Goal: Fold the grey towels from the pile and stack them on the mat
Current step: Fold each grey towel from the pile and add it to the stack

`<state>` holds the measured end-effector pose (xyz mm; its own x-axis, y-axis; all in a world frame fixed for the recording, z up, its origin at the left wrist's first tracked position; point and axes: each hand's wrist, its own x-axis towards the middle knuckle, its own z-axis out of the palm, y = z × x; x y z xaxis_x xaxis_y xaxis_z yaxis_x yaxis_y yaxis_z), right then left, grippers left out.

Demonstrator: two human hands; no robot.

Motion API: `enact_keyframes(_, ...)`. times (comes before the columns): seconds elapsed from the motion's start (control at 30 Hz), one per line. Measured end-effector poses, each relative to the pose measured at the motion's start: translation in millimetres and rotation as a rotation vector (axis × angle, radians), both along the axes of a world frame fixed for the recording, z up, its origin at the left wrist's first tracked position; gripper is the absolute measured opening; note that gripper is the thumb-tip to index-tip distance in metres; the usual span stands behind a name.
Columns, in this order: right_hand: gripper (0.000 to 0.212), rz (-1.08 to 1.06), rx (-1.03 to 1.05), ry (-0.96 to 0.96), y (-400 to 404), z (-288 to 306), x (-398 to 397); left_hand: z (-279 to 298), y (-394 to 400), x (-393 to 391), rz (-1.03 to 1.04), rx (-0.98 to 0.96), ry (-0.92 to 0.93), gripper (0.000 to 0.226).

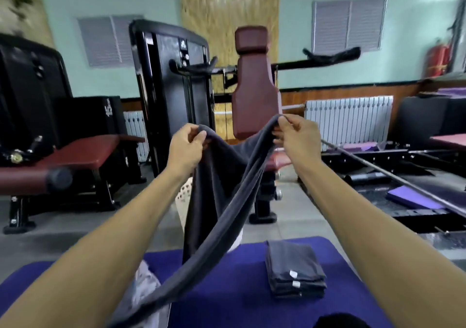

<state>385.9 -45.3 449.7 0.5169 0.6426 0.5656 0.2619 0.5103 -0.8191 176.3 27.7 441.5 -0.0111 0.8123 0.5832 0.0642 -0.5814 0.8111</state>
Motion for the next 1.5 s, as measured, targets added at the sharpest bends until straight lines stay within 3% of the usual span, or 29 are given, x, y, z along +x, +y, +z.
enact_keyframes(0.13,0.013,0.013,0.258,0.058,-33,81,-16,77,-22,-8,0.045,0.153,-0.313,0.017)
enact_keyframes(0.33,0.020,0.032,0.207,-0.115,-57,119,-33,107,-36,-12,-0.014,0.121,-0.330,0.016)
enact_keyframes(0.67,0.017,-0.041,0.364,0.005,-64,144,-39,141,-47,-36,-0.033,0.221,-0.484,0.015)
enact_keyframes(0.9,0.016,-0.077,0.291,-0.115,-43,156,-45,142,-33,-31,-0.063,0.213,-0.444,0.011)
enact_keyframes(1.03,0.018,-0.110,0.180,-0.155,-13,147,-38,136,-13,-26,-0.020,0.181,-0.326,0.012)
enact_keyframes(1.3,0.027,0.057,-0.070,0.021,79,152,-24,142,84,-9,0.030,-0.010,-0.005,0.008)
enact_keyframes(1.5,0.024,0.081,-0.058,0.092,161,156,1,158,172,4,0.009,-0.089,-0.056,0.009)
